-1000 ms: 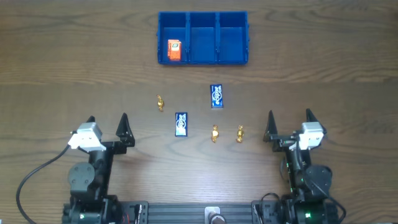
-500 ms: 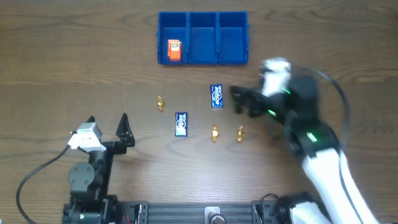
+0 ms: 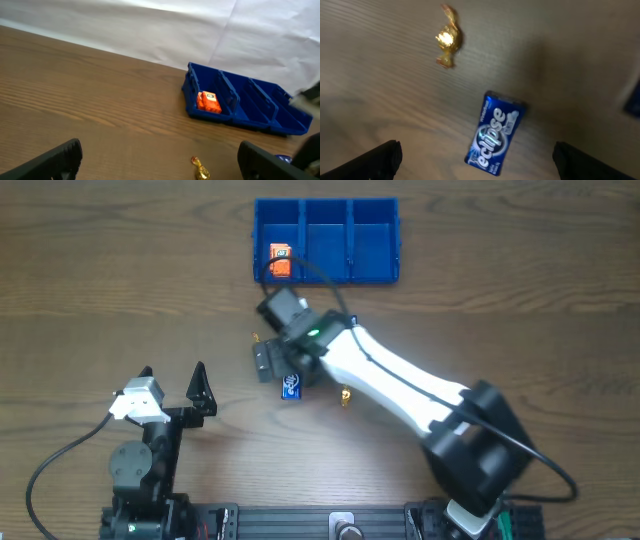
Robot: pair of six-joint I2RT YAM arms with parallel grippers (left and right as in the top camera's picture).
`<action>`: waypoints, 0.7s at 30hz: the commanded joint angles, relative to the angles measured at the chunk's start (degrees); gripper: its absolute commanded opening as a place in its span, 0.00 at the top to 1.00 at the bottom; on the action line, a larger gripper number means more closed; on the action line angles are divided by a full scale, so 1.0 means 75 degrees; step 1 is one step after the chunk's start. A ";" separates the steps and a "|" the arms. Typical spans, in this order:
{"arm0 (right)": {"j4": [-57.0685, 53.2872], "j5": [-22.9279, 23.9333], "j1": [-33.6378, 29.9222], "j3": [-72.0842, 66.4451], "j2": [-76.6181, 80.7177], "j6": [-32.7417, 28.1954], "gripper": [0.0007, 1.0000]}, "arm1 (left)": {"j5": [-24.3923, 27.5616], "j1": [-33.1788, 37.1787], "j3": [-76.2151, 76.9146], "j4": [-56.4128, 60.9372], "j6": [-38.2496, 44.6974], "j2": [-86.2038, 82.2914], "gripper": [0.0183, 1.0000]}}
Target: Sort Candies Into Trays
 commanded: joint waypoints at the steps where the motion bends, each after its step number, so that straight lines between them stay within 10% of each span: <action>1: -0.0452 0.1017 0.0388 0.0618 0.0819 0.1504 0.00 | 0.0067 0.0029 -0.0111 -0.0326 0.0163 -0.0050 0.00; 13: -0.0504 0.1230 0.0472 0.0682 0.1690 0.2145 0.01 | 0.0067 0.0029 -0.0111 -0.0326 0.0163 -0.0050 0.00; 21: -0.0554 0.1396 0.0475 0.0682 0.1784 0.2116 0.20 | 0.0067 0.0029 -0.0111 -0.0326 0.0163 -0.0050 0.00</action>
